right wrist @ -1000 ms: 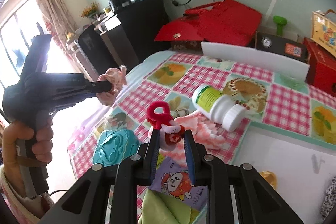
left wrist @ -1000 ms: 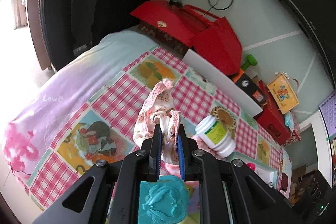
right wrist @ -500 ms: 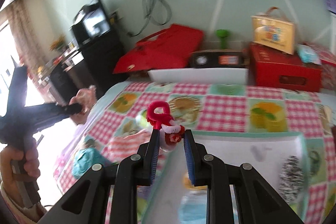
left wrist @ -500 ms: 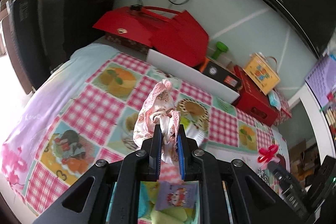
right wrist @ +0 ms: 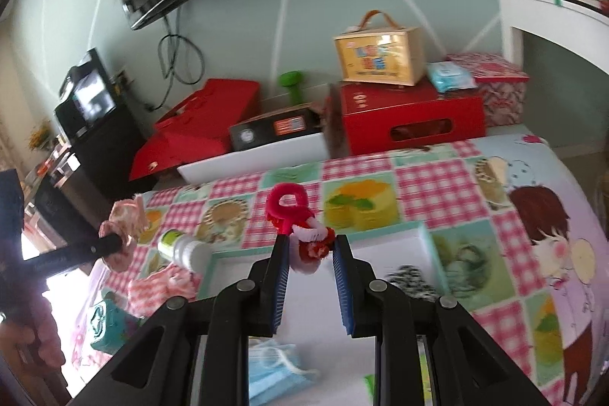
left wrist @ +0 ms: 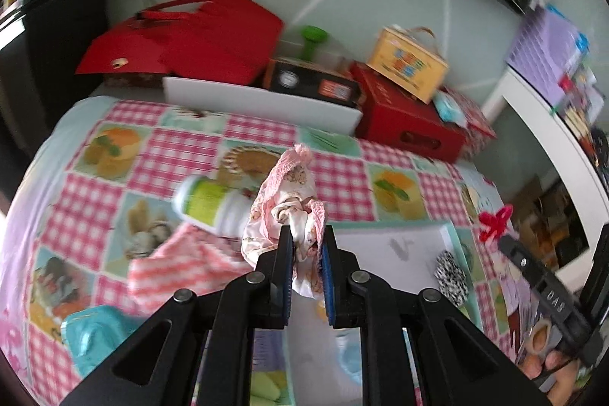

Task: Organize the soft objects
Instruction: 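Carry the pink sock and the red bow over the white tray with both grippers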

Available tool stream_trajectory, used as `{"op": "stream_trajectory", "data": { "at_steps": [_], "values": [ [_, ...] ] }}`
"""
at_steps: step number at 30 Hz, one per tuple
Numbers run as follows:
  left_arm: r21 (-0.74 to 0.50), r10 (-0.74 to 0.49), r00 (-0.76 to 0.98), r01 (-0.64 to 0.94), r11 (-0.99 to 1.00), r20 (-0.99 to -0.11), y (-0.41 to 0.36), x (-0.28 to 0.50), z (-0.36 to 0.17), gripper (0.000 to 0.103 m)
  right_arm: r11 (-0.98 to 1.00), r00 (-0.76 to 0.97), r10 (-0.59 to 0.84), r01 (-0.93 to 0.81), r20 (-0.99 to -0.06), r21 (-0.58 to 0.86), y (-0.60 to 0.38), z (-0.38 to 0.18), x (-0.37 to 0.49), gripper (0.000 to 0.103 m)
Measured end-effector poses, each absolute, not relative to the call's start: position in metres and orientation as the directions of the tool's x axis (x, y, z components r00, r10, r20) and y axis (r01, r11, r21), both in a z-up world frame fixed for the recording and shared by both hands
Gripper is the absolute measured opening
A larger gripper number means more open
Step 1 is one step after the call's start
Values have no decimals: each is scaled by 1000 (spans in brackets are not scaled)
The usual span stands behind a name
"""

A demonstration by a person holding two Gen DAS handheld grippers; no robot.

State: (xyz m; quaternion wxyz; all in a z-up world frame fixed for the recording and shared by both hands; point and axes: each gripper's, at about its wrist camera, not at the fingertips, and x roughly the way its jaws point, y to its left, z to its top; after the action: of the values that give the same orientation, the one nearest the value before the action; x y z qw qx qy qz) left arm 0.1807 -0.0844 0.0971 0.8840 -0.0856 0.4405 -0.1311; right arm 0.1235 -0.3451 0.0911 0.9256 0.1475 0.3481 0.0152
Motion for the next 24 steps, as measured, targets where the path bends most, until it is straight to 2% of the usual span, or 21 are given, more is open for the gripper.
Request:
{"op": "stream_trajectory", "data": {
  "at_steps": [14, 24],
  "values": [
    [-247, -358, 518, 272, 930, -777, -138, 188, 70, 14, 949, 735, 30, 193, -678, 251, -381, 80, 119, 25],
    [-229, -319, 473, 240, 944, -821, -146, 203, 34, 14, 955, 645, 76, 172, -760, 241, -366, 39, 146, 25]
  ]
}}
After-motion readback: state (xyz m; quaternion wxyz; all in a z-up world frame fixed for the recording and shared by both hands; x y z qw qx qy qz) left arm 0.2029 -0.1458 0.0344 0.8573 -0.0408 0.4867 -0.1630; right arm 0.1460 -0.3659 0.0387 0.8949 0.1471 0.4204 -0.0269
